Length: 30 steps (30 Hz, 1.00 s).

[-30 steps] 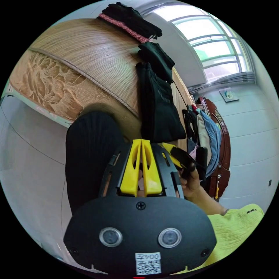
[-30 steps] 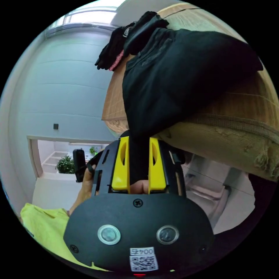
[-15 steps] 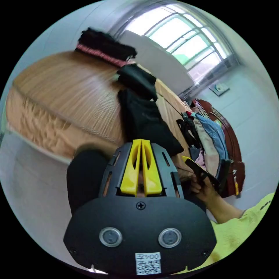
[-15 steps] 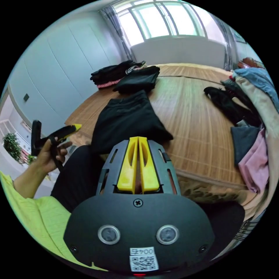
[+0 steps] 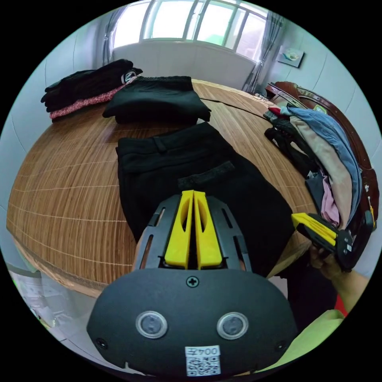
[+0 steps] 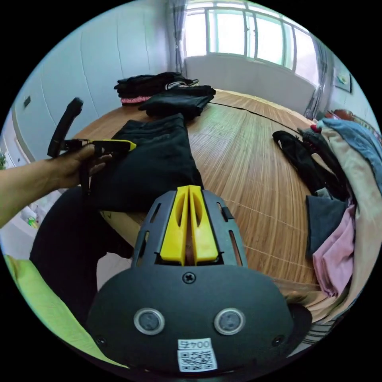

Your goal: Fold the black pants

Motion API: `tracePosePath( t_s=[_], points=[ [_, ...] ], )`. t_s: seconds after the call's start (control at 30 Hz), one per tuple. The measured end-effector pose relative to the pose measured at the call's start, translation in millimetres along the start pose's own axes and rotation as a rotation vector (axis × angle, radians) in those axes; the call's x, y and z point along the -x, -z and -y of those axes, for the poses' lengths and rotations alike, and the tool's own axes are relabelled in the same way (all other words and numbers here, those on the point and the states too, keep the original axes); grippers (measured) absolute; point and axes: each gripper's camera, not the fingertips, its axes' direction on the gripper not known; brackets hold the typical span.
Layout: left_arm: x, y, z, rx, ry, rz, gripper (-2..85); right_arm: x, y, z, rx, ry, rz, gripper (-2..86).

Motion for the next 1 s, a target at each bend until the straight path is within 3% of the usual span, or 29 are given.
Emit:
tracePosePath(
  t_s=[0.17,0.23,0.33,0.67,0.73,0.83,1.0],
  points=[
    [-20,1,-5,-0.007,-0.028,0.037,0.1,-42,24,2,-0.065,-0.263,0.286,-0.8],
    [-27,2,-7,-0.010,-0.037,0.047,0.1,-36,36,6,-0.147,-0.238,0.271,-0.7],
    [-35,3,-7,-0.009,-0.046,0.067,0.1,-16,-3,12,0.059,-0.144,0.173,-0.6],
    [-72,7,-7,-0.002,-0.173,0.241,0.3,15,36,-11,-0.061,-0.089,0.077,4.5],
    [-60,17,-1,0.017,-0.172,0.163,0.4,18,32,-18,-0.047,-0.067,0.059,5.6],
    [-14,64,-5,-0.068,0.018,-0.055,0.7,-2,21,-15,-0.022,-0.117,0.139,8.8],
    [53,129,-74,-0.116,0.364,-0.153,3.9,-60,-21,6,0.017,-0.315,0.393,15.8]
  ],
)
